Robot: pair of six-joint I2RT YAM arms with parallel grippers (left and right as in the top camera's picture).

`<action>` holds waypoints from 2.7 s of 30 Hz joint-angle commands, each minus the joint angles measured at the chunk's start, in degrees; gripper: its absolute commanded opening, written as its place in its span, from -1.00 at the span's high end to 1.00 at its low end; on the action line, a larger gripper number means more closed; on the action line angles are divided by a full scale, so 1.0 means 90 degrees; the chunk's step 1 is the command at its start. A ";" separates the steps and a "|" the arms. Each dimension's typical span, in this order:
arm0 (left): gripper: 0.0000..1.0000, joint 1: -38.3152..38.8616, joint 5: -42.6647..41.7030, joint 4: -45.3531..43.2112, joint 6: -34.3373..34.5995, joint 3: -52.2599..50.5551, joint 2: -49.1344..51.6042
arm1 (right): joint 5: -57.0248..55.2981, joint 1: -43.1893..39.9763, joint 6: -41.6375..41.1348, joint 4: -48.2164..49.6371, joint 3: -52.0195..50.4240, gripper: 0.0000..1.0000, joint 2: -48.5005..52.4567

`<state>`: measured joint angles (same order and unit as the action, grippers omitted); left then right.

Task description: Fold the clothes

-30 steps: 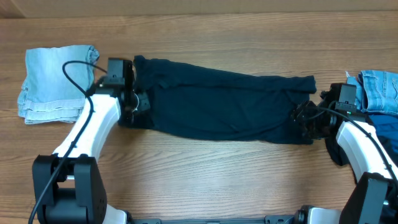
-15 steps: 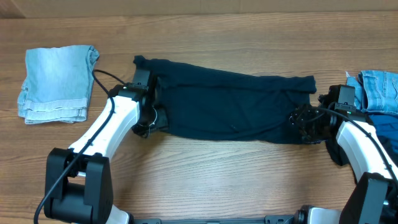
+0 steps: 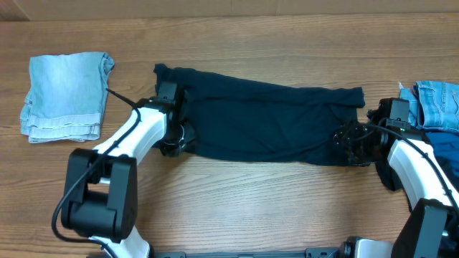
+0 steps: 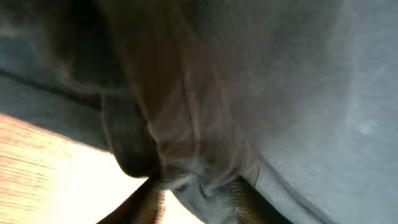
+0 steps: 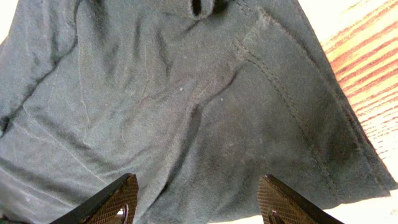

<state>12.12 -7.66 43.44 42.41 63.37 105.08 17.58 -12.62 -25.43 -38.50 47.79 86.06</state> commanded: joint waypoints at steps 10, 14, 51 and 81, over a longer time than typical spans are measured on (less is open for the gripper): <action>0.88 -0.0017 0.0015 0.1015 -0.0260 0.0950 -0.0070 | -0.0282 0.0002 0.0044 0.0002 0.0160 -0.33 -0.0024; 0.70 -0.0017 0.0015 0.1149 -0.0362 0.1192 -0.0070 | -0.0282 0.0002 0.0044 0.0010 0.0160 -0.33 -0.0024; 0.92 -0.0022 0.0308 0.0481 -0.0529 0.0833 -0.0068 | -0.0287 0.0002 0.0046 0.0027 0.0158 -0.33 -0.0024; 0.34 -0.0136 0.1229 0.0488 -0.1081 0.2047 0.0687 | -0.0279 0.0083 -0.0172 -0.0012 0.0155 0.03 -0.0022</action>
<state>11.35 2.44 47.99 33.85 80.84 110.93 14.85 -12.21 -25.47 -40.10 47.79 86.06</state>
